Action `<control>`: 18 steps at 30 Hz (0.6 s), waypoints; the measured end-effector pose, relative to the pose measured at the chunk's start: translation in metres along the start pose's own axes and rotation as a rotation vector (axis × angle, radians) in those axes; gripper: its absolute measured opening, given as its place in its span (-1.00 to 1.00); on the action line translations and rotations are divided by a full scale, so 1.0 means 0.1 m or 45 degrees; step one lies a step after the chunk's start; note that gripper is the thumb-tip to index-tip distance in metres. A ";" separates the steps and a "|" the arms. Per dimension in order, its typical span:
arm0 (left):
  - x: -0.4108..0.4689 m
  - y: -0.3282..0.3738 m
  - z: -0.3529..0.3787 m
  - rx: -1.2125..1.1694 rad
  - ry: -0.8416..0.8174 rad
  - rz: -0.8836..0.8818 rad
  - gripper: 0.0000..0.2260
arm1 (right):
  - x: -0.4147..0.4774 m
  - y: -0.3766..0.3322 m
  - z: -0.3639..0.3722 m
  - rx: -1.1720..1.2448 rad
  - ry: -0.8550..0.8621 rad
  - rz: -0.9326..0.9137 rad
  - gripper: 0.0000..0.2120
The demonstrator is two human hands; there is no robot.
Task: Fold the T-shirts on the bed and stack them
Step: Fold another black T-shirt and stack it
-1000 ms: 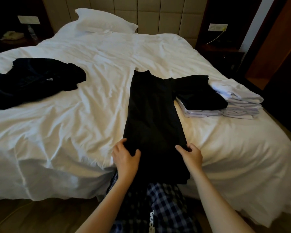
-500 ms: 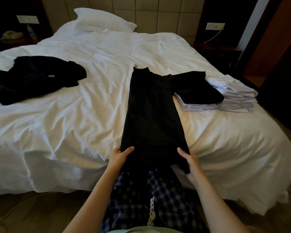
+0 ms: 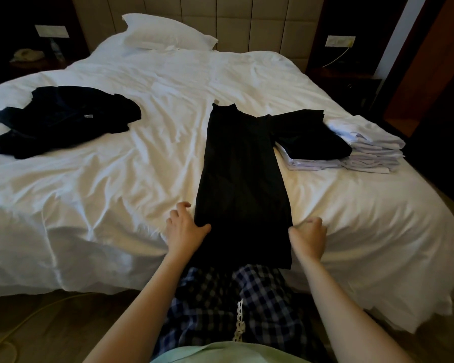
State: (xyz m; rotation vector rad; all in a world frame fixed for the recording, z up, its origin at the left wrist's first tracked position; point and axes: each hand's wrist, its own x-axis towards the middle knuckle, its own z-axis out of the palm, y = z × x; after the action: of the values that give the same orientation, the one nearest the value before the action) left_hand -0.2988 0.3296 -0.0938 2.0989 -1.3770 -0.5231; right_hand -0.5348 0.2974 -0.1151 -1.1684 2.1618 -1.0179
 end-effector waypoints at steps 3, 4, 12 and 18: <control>0.21 0.30 -0.07 -0.034 -0.040 0.094 -0.44 | 0.15 -0.26 -0.04 0.030 -0.017 -0.106 -0.64; 0.28 0.40 -0.09 -0.045 -0.051 0.126 -0.45 | 0.20 -0.34 -0.05 0.047 -0.037 -0.136 -0.64; 0.85 1.16 -0.17 0.402 -0.161 0.428 -0.54 | 0.77 -1.03 -0.10 -0.160 -0.243 -0.357 -0.66; 1.29 1.60 -0.17 0.670 -0.197 0.545 -0.51 | 1.21 -1.47 -0.17 -0.397 -0.149 -0.487 -0.79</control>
State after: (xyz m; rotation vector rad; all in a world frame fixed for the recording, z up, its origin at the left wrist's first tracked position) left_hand -0.3492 0.1655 0.0211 2.0742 -2.1713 -0.1536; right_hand -0.5373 0.1480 0.0042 -1.7929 2.0995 -0.7465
